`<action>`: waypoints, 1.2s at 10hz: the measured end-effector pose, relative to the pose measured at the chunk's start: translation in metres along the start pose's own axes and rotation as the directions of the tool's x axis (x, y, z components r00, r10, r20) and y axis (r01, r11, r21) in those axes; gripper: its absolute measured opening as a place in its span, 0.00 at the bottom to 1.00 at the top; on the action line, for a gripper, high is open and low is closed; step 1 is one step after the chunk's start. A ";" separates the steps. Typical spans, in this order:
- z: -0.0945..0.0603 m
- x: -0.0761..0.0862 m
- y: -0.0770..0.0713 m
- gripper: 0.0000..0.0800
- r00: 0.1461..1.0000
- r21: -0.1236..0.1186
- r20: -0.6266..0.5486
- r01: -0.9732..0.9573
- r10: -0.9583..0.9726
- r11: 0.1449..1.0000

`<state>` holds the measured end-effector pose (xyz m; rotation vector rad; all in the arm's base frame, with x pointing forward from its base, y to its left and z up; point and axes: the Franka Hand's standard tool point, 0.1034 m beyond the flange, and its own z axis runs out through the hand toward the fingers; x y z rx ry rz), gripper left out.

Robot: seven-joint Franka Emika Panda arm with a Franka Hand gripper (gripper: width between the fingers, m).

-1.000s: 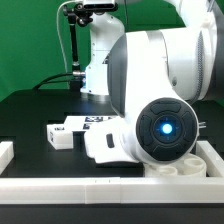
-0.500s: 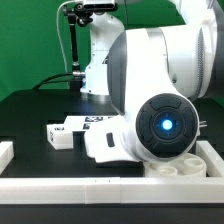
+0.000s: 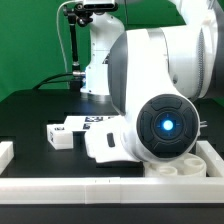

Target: Assemble stool

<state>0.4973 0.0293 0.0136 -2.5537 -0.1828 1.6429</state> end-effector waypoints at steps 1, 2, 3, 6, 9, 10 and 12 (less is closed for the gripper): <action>-0.007 -0.002 -0.001 0.43 1.000 -0.002 -0.024 0.001 -0.001 1.000; -0.017 -0.010 -0.004 0.43 0.998 0.000 -0.059 0.003 -0.003 1.000; -0.022 -0.018 -0.005 0.43 0.996 0.017 -0.084 0.007 -0.006 1.000; -0.029 -0.030 -0.006 0.43 0.994 0.018 -0.104 0.011 -0.009 1.000; -0.026 -0.027 -0.007 0.43 0.995 0.027 -0.101 0.013 -0.010 1.000; -0.025 -0.025 -0.006 0.43 0.995 0.044 -0.099 0.014 -0.010 0.999; -0.039 -0.039 -0.015 0.43 0.990 0.044 -0.140 0.021 -0.015 0.999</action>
Offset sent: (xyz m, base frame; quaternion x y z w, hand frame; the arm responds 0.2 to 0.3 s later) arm -0.0061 -0.0016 0.0281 0.0326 0.0419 -0.0124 0.9985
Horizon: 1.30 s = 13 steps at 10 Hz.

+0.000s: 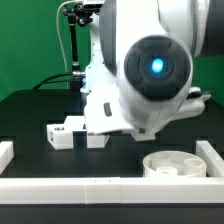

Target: Assemble stool

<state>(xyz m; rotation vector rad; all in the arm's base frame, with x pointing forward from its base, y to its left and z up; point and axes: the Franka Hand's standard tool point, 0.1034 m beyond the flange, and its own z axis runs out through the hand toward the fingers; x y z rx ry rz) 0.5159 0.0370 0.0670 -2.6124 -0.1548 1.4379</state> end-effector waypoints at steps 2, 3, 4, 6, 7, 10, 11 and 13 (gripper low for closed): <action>-0.005 -0.002 -0.001 0.43 1.000 0.015 -0.024 -0.001 0.001 1.000; -0.013 0.007 0.000 0.43 0.993 0.003 -0.116 -0.001 0.001 1.000; -0.017 0.007 0.000 0.43 0.979 -0.007 -0.203 -0.004 0.003 1.000; -0.023 0.012 0.001 0.43 0.940 -0.024 -0.342 -0.013 0.004 1.000; -0.026 0.011 0.002 0.43 0.908 -0.035 -0.419 -0.019 0.003 0.999; -0.054 -0.007 0.003 0.43 0.821 -0.055 -0.571 -0.024 -0.011 0.998; -0.063 -0.010 0.003 0.43 0.774 -0.064 -0.633 -0.031 -0.016 0.997; -0.064 -0.004 0.007 0.43 0.683 -0.077 -0.730 -0.048 -0.023 0.996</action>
Offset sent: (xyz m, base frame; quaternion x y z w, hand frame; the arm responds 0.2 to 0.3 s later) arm 0.0000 0.0000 0.0000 0.0000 0.1938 0.0000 0.9810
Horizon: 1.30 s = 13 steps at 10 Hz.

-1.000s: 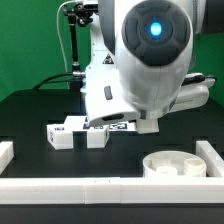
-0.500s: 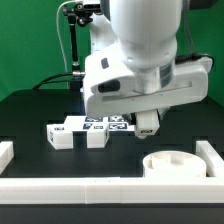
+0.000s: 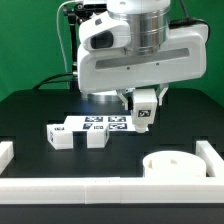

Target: Assemble stool

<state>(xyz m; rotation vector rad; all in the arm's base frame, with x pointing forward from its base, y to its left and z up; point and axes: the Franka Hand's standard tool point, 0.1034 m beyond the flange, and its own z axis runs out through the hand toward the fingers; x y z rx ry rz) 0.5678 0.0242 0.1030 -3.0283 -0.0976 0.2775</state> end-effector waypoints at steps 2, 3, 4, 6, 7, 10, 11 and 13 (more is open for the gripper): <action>-0.001 0.008 0.003 0.43 0.987 -0.025 -0.162 -0.003 -0.001 1.000; -0.001 0.014 0.001 0.43 0.976 -0.030 -0.220 -0.002 -0.004 1.000; -0.006 0.023 0.001 0.43 0.955 -0.030 -0.297 -0.001 -0.008 1.000; -0.005 0.025 0.004 0.43 0.926 -0.036 -0.377 -0.006 -0.008 0.999; -0.003 0.024 0.004 0.43 0.929 -0.035 -0.370 -0.006 -0.008 0.999; 0.004 0.033 -0.006 0.43 0.934 -0.035 -0.357 0.013 -0.025 0.999; 0.004 0.048 -0.012 0.43 0.933 -0.032 -0.357 0.023 -0.033 0.999; 0.007 0.071 -0.022 0.43 0.926 -0.033 -0.372 0.047 -0.056 0.998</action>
Offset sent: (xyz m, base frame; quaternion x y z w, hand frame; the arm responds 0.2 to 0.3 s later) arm 0.0155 0.0157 0.0105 0.0204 0.1920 0.0084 0.9811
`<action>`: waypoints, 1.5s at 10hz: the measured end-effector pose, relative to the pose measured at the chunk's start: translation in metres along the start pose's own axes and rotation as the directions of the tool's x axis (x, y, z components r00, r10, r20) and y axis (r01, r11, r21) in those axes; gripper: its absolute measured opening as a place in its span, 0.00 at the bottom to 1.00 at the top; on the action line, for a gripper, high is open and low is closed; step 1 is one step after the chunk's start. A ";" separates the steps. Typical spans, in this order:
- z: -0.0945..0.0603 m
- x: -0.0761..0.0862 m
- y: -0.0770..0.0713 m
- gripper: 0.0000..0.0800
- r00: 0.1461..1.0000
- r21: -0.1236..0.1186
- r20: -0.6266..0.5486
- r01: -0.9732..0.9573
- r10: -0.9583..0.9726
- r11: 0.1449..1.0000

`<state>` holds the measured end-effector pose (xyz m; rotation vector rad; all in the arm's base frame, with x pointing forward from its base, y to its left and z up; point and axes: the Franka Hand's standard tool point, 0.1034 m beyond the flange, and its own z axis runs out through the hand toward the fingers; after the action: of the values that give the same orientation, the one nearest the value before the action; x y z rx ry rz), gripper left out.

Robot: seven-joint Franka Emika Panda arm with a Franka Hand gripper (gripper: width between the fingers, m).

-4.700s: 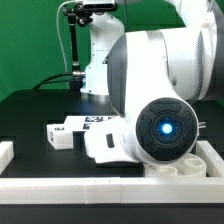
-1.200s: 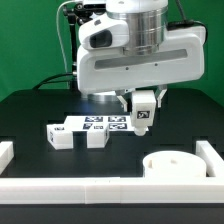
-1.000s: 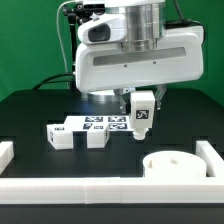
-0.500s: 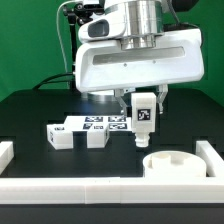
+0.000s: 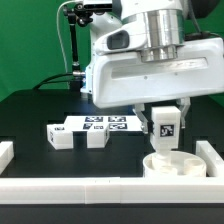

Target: Assemble stool

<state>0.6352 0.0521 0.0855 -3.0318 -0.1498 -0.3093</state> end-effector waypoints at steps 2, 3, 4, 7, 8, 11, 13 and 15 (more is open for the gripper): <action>0.001 0.002 -0.001 0.43 1.000 0.000 -0.008 0.015 -0.015 1.000; 0.002 0.002 -0.001 0.43 1.000 0.000 -0.007 0.015 -0.015 1.000; 0.002 0.001 -0.001 0.43 1.000 0.000 -0.007 0.015 -0.015 1.000; 0.007 0.004 0.001 0.43 1.000 0.001 -0.003 0.024 -0.024 1.000; 0.010 0.006 0.001 0.43 1.000 0.001 -0.003 0.024 -0.024 1.000; 0.013 0.002 0.002 0.43 1.000 0.000 0.001 0.023 -0.023 1.000; 0.016 -0.001 0.003 0.43 1.000 0.000 0.007 0.022 -0.022 1.000; 0.020 -0.005 0.001 0.43 1.000 0.000 0.010 0.024 -0.024 1.000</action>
Offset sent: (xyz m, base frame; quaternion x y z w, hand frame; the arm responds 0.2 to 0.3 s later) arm 0.0000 0.0000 0.0000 0.0000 0.0000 0.0000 1.0000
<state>0.6340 0.0524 0.0644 -3.0345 -0.1870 -0.2961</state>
